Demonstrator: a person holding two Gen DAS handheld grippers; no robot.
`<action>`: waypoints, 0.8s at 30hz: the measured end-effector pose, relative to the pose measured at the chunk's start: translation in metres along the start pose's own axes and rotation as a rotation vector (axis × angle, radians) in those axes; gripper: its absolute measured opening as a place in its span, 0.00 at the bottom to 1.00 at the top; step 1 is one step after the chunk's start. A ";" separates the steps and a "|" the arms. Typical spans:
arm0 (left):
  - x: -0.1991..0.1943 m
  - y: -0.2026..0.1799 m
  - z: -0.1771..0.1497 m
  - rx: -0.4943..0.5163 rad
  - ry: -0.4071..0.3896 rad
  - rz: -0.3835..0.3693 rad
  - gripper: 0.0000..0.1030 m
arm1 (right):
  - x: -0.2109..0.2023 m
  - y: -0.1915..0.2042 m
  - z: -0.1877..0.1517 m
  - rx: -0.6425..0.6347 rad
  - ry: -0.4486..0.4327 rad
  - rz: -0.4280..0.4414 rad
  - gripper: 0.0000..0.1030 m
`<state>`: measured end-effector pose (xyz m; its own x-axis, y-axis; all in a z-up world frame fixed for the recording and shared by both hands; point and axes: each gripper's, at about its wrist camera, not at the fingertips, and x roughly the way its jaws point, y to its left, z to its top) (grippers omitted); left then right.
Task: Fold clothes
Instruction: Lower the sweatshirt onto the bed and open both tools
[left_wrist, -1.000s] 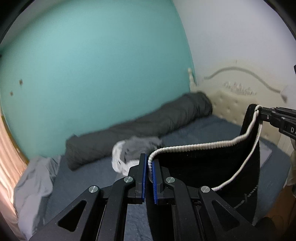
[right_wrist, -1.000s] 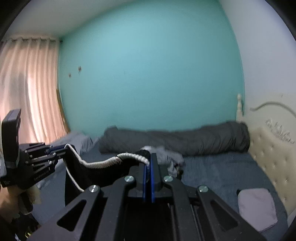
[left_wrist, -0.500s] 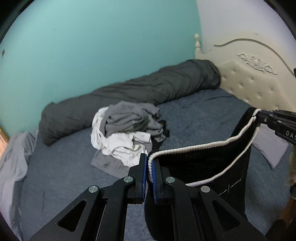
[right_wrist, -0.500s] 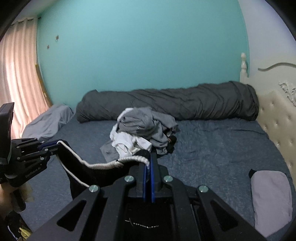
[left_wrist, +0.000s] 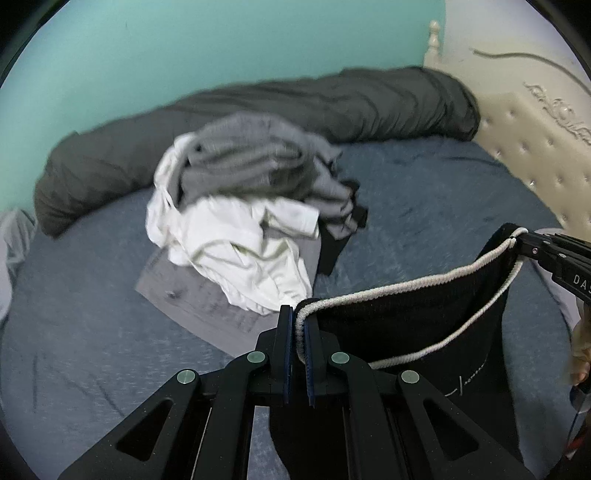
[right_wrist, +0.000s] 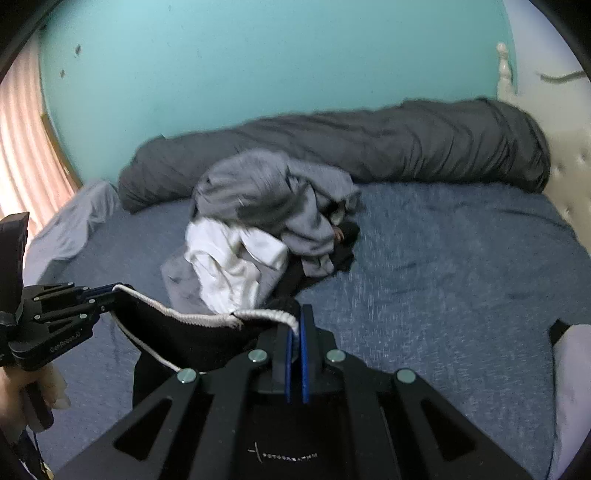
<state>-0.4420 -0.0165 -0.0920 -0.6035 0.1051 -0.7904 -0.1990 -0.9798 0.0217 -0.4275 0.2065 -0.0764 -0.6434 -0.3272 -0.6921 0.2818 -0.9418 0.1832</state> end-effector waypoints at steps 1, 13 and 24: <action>0.013 0.001 -0.002 -0.003 0.012 -0.003 0.06 | 0.012 -0.004 -0.002 0.002 0.013 -0.003 0.03; 0.137 0.001 -0.037 -0.077 0.117 -0.069 0.08 | 0.135 -0.040 -0.033 0.035 0.126 0.023 0.03; 0.103 0.029 -0.060 -0.287 0.056 -0.189 0.61 | 0.126 -0.063 -0.050 0.203 0.115 0.078 0.61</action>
<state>-0.4638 -0.0445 -0.2089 -0.5321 0.2876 -0.7963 -0.0734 -0.9527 -0.2950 -0.4907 0.2289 -0.2096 -0.5368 -0.3991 -0.7433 0.1710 -0.9142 0.3673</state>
